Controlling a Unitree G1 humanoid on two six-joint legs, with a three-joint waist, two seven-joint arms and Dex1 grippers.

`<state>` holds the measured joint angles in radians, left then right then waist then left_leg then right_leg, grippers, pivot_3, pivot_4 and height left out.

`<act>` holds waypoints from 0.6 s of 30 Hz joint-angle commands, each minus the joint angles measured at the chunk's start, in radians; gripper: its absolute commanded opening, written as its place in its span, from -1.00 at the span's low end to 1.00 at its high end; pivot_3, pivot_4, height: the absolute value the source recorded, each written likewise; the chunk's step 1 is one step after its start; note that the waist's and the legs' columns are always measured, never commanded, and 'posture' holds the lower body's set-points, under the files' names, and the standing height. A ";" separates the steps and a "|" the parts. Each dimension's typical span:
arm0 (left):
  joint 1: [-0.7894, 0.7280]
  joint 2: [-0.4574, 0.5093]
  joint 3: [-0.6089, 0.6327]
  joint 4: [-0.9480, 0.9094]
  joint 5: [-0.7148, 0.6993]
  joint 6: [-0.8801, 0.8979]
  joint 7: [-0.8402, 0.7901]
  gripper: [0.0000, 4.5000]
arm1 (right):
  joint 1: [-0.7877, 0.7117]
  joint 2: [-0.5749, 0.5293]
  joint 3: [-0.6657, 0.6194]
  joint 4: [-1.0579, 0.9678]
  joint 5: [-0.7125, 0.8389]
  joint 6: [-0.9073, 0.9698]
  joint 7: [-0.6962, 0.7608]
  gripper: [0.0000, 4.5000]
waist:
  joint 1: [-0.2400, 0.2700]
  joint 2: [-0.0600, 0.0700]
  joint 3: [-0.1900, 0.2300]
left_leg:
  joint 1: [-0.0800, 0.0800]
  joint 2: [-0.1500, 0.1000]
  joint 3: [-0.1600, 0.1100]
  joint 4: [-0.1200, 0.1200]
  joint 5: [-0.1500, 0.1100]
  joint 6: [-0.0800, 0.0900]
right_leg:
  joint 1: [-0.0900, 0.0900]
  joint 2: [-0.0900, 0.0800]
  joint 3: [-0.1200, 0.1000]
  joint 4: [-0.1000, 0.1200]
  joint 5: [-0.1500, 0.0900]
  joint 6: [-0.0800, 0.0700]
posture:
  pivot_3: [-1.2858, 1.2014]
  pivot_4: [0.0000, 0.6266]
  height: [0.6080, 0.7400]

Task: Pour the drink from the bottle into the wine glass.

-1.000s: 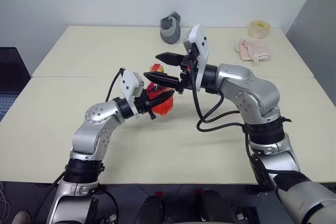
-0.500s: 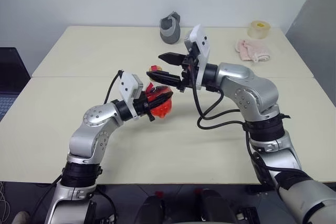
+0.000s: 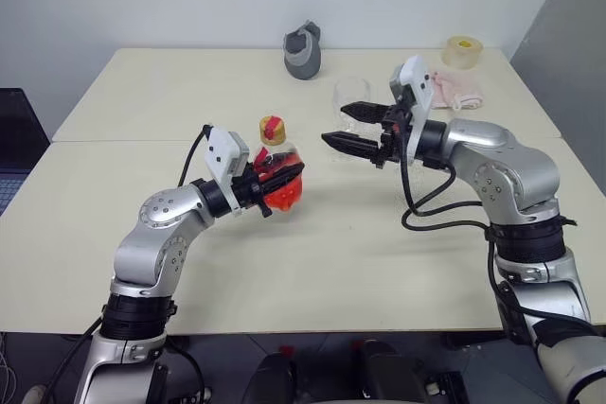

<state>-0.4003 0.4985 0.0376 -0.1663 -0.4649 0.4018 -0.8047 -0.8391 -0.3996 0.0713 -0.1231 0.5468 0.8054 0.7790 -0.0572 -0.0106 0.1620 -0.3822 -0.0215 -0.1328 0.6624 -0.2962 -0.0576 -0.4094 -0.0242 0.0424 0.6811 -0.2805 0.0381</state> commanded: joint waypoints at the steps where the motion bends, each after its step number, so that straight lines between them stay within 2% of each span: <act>1: -0.039 -0.007 0.009 -0.016 -0.006 -0.036 -0.010 -0.54 | -0.043 0.034 -0.009 -0.071 0.065 0.013 0.018 0.74 | 0.001 0.000 0.000 | 0.000 0.000 0.000 0.000 0.000 0.000 | 0.000 0.000 0.000 0.000 0.000 0.000 | 0.03 -0.52 1.00; 9: -0.054 -0.023 -0.001 0.000 0.005 -0.049 -0.016 -0.54 | -0.090 0.149 0.037 -0.023 0.017 -0.033 -0.035 0.74 | 0.002 0.000 0.000 | 0.000 0.000 -0.001 0.000 0.000 -0.001 | 0.000 0.000 0.000 0.000 0.000 0.000 | 0.03 -0.52 1.00; 18: -0.039 -0.031 -0.005 -0.011 0.006 -0.050 -0.016 -0.54 | -0.140 0.214 0.057 0.070 -0.049 -0.098 -0.067 0.74 | 0.001 0.000 0.000 | 0.000 0.000 -0.001 0.000 0.001 -0.001 | 0.000 0.000 0.000 0.000 0.000 0.000 | 0.03 -0.52 1.00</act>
<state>-0.4270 0.4688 0.0261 -0.1482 -0.4526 0.3787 -0.8183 -0.9570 -0.1915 0.1342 -0.0389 0.5015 0.7337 0.7192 -0.0562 -0.0105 0.1619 -0.3821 -0.0219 -0.1335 0.6626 -0.2957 -0.0586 -0.4096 -0.0245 0.0421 0.6812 -0.2805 0.0381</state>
